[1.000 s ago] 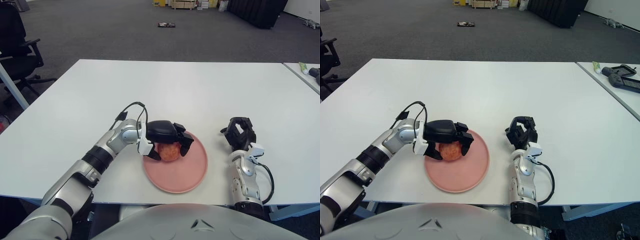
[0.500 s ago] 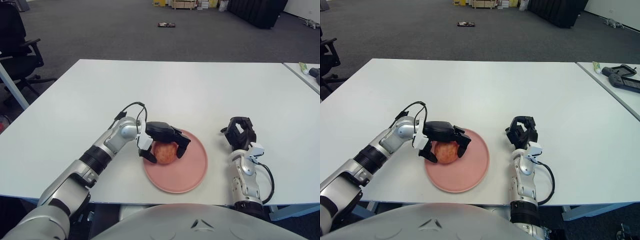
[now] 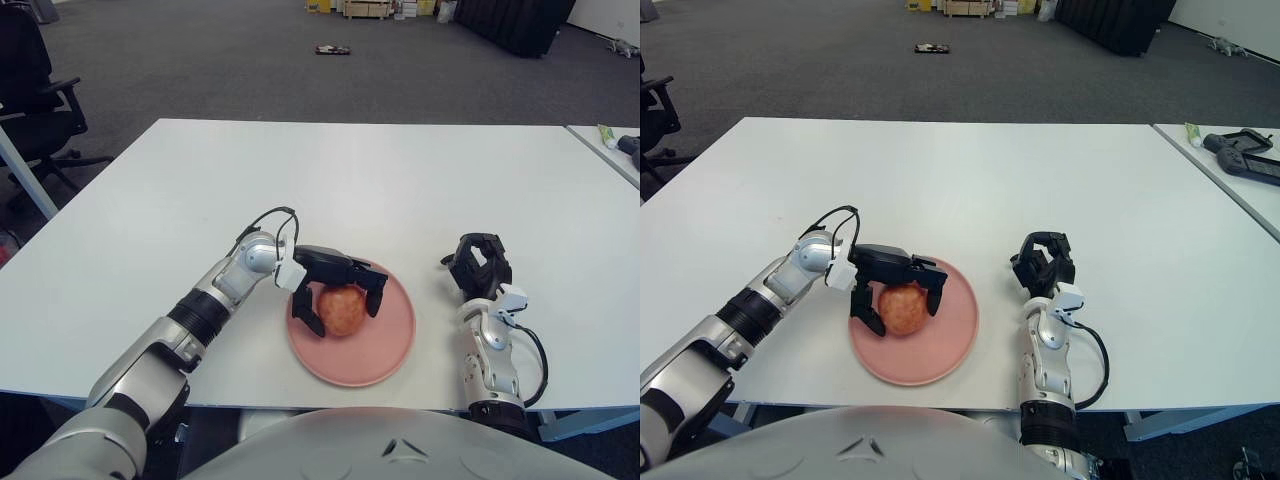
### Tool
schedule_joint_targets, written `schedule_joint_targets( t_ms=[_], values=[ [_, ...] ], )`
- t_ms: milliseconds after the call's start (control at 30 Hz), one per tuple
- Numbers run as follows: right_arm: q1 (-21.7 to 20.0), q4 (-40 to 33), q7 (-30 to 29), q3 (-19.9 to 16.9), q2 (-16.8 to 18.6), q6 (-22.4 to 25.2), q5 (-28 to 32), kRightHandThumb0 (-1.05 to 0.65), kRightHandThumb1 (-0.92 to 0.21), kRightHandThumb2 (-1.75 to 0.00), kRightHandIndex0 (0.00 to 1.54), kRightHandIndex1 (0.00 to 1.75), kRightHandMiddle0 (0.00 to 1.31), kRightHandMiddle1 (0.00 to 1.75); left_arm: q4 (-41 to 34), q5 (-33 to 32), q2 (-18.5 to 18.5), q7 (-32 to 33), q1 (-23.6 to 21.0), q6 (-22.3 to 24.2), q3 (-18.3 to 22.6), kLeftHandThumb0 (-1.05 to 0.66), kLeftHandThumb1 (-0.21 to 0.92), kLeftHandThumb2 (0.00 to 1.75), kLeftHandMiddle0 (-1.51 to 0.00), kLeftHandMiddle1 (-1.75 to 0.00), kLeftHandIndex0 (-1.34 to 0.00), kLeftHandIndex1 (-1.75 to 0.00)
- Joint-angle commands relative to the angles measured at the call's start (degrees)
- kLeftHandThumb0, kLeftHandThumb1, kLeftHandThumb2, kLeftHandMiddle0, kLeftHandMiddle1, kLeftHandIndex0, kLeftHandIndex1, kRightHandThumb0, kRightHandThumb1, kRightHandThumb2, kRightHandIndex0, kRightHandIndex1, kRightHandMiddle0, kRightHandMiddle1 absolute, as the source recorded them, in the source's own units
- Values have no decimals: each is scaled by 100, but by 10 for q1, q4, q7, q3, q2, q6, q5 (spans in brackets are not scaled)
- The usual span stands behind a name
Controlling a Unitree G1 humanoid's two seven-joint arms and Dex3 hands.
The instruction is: Put the apple into the plate.
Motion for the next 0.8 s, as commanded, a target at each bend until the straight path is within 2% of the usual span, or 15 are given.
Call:
schedule_joint_targets(
  t_ms=[0,167,300,400,567,767],
  values=[
    [-7,8,-6,-4,9,5,-4,-38,-68,-86,56,175,34,175,10,-13,-4,0,-7,-4,13,-77,92,93,-18,-111,-1,-106],
    [-7,4,-12,-4,11,14,-3,-38,-68,-86,54,175,34,175,28,-27,-14,-7,-9,-23,15,-88,92,102,-5,-82,0,-80],
    [-8,1,-11,-7,15,18,9,-38,-68,-85,54,175,34,175,32,-42,-19,-18,-12,-24,16,-90,92,107,-1,-61,0,-62],
    [-9,2,-11,-6,14,18,10,-38,-68,-85,55,175,34,175,37,-54,-25,-22,-11,-30,20,-92,92,112,0,-33,0,-40],
    [-9,2,-11,-4,11,17,5,-38,-68,-85,58,175,34,175,53,-60,-34,-18,-11,-52,29,-95,92,115,0,-13,0,-21],
    [-8,1,-21,-3,13,14,-6,-38,-69,-85,60,175,34,175,87,-81,-43,-7,-18,-69,62,-98,92,115,0,-2,0,-6]
  ],
)
